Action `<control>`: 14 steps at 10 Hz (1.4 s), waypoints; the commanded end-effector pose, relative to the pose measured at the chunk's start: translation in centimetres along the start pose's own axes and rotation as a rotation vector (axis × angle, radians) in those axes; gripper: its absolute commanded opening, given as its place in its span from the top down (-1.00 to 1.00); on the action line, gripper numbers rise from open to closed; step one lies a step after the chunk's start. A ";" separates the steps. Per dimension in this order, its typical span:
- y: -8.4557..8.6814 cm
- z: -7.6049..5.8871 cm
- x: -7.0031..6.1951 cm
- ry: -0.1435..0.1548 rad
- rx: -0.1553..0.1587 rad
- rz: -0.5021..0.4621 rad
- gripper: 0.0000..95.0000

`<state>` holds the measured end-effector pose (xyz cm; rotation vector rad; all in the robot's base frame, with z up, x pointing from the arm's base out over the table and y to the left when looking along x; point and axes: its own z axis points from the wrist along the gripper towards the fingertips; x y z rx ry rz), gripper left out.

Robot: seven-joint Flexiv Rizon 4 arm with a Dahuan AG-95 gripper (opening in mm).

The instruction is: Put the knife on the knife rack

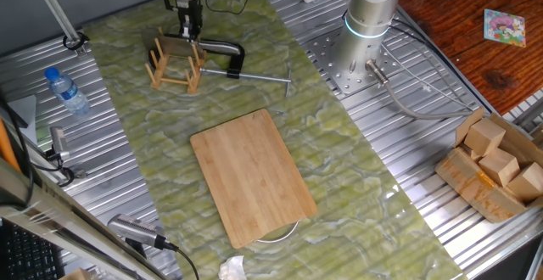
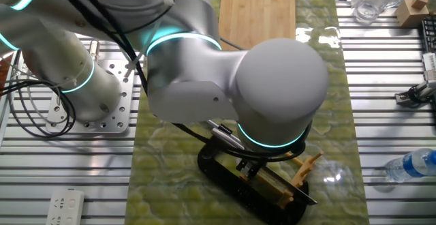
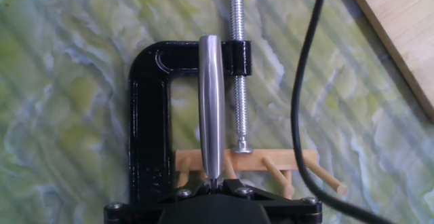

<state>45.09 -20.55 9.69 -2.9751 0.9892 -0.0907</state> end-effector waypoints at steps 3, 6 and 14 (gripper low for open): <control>-0.1 -0.1 -0.1 0.003 0.000 -0.013 1.00; -0.1 0.0 -0.1 0.005 -0.002 -0.016 0.60; -0.1 -0.9 -0.1 -0.002 -0.011 0.005 1.00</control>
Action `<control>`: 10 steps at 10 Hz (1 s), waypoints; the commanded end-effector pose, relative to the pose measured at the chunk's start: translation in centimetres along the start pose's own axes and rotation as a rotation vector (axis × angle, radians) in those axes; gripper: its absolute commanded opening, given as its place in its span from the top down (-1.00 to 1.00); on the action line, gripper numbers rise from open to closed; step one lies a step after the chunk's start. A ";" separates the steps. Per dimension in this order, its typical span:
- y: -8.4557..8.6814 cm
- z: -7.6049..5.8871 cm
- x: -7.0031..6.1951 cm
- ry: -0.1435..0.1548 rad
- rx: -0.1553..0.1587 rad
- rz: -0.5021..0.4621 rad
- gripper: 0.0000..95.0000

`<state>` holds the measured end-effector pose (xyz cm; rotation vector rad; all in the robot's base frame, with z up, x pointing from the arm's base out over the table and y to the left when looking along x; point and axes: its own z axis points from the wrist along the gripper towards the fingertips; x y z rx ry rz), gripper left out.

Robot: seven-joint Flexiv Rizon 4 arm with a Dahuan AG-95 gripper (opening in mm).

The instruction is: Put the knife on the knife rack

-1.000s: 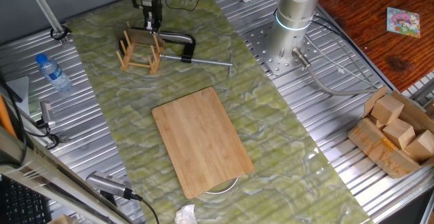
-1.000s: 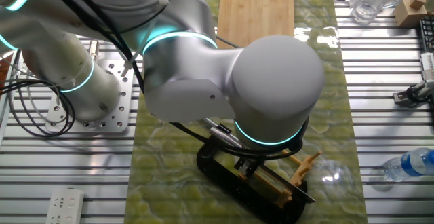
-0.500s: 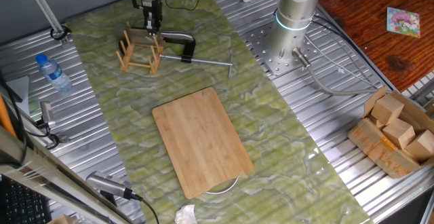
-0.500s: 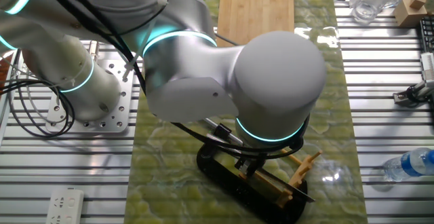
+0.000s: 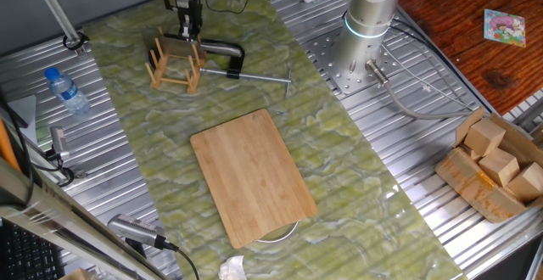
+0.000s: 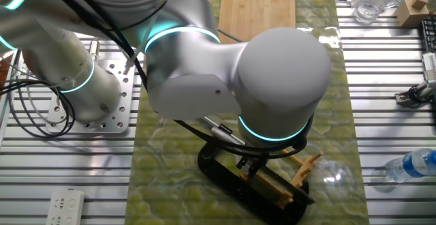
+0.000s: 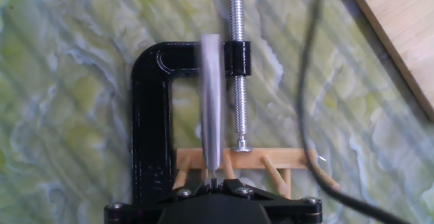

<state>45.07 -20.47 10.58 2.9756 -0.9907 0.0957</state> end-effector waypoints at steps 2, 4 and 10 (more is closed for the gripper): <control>0.0 -0.8 0.0 -0.016 -0.011 0.025 1.00; -0.1 -1.0 0.0 -0.002 -0.005 0.023 1.00; -0.2 -0.3 0.0 0.003 0.005 -0.004 1.00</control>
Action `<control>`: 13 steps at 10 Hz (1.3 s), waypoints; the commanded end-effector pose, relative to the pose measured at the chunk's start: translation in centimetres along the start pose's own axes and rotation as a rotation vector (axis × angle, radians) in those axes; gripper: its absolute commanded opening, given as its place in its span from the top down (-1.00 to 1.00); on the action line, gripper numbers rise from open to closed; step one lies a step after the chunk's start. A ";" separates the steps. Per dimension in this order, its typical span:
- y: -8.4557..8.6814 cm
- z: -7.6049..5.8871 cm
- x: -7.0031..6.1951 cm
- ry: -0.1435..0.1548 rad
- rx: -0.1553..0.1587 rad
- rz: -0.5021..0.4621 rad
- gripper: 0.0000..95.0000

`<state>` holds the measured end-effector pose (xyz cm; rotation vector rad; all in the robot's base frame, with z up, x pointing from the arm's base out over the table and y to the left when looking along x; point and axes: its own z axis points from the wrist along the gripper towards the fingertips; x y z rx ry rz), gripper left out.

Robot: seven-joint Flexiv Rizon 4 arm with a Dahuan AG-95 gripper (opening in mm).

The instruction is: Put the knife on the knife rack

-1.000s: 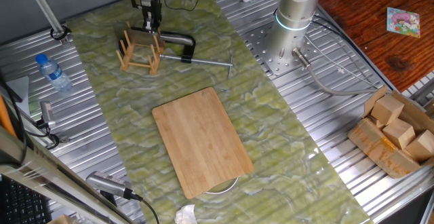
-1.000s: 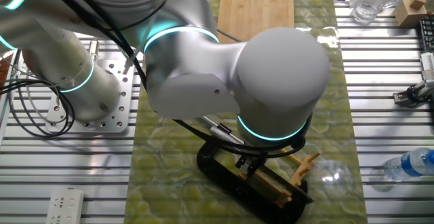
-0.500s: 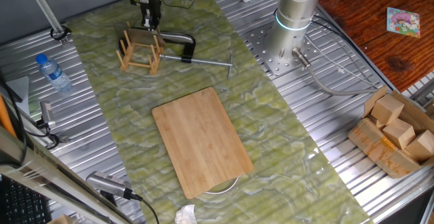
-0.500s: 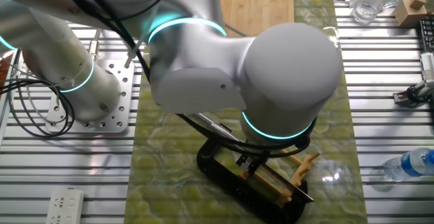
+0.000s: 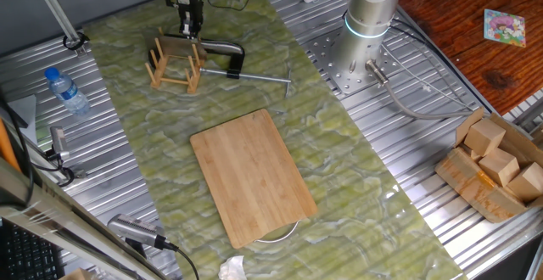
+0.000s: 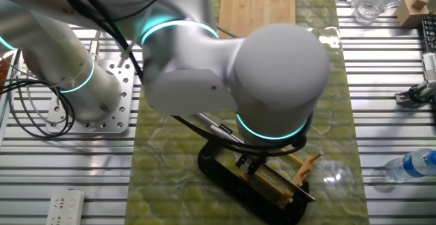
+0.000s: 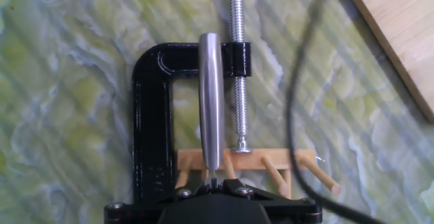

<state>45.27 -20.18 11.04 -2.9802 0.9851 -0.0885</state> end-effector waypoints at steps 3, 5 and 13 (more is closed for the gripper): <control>0.1 0.4 0.0 0.013 0.003 -0.010 1.00; 0.0 0.5 0.0 0.013 0.003 -0.025 0.60; 0.2 -2.1 -0.1 -0.003 -0.039 0.121 1.00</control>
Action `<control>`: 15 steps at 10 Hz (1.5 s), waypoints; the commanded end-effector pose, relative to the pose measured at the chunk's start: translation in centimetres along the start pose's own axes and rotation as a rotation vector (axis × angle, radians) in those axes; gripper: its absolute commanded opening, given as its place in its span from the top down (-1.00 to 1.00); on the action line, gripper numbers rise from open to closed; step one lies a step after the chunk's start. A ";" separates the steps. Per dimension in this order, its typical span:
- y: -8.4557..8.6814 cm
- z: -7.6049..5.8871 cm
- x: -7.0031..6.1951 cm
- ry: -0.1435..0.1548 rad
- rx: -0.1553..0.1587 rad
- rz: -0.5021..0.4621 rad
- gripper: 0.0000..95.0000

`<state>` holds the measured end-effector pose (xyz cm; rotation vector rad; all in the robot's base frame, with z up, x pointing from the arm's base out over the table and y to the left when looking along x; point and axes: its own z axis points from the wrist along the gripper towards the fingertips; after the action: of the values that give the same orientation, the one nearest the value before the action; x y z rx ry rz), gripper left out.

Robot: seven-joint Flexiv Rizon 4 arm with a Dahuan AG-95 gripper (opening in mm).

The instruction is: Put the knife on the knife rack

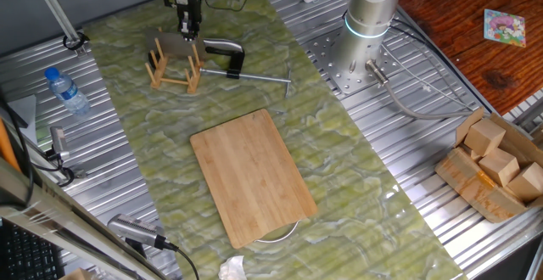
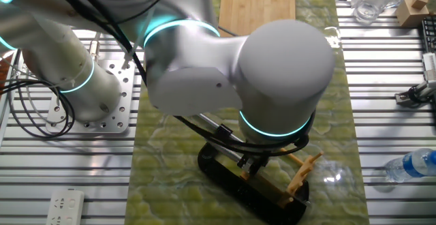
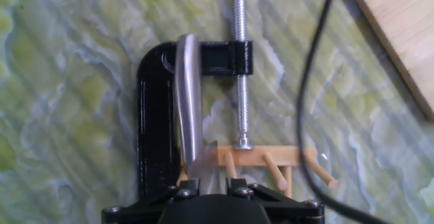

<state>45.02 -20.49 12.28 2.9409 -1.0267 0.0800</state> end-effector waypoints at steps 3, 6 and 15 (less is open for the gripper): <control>-2.1 -3.3 0.2 -0.016 -0.017 0.482 1.00; -5.6 -5.7 0.6 -0.039 -0.039 1.194 1.00; -19.4 -8.2 -3.4 -0.063 -0.088 2.204 1.00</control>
<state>51.22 -11.34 18.15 1.5921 -2.6805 -0.0023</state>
